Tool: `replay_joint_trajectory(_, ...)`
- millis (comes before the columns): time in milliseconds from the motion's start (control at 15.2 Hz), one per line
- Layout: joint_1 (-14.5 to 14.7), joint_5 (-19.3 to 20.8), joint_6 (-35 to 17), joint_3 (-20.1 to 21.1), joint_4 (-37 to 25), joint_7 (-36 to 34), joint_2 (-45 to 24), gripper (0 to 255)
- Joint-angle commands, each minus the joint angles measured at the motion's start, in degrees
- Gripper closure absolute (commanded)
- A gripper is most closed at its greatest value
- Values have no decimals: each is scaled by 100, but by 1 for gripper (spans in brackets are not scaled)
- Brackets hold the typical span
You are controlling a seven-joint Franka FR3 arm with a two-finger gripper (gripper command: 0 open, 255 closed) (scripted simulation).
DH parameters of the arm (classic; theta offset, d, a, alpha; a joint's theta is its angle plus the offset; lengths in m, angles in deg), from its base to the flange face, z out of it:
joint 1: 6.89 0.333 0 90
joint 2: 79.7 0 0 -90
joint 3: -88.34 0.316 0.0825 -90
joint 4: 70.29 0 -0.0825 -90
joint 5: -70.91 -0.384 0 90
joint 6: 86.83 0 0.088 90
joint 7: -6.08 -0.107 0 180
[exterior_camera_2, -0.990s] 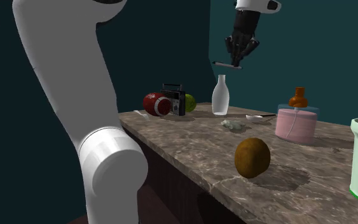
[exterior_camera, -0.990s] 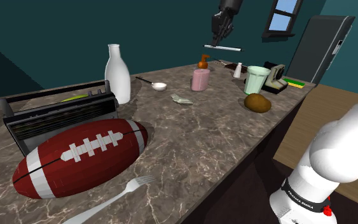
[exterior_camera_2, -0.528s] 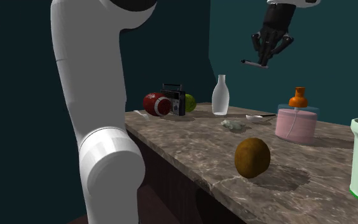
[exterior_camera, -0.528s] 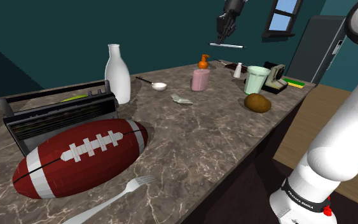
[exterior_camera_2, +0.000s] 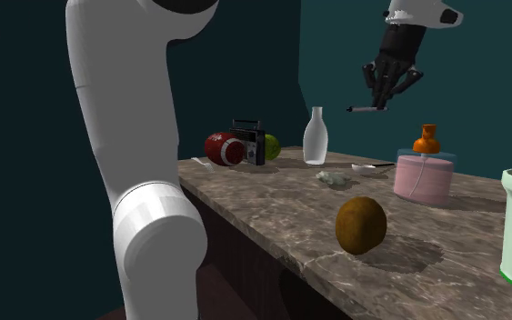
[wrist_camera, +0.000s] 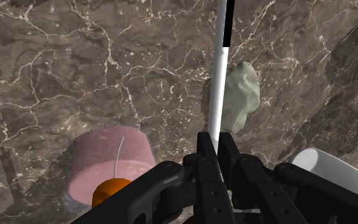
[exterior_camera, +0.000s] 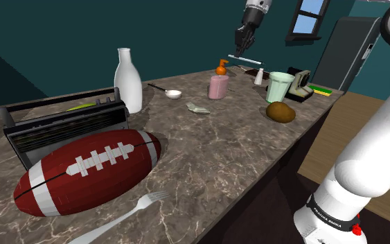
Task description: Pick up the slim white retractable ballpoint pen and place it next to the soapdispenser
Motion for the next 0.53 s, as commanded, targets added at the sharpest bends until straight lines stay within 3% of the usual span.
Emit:
replay_joint_trajectory(0, 1, 18, -186, 7, 260, 41, 74, 255)
replay_joint_trajectory(462, 8, 46, -740, 33, 971, 151, 224, 255)
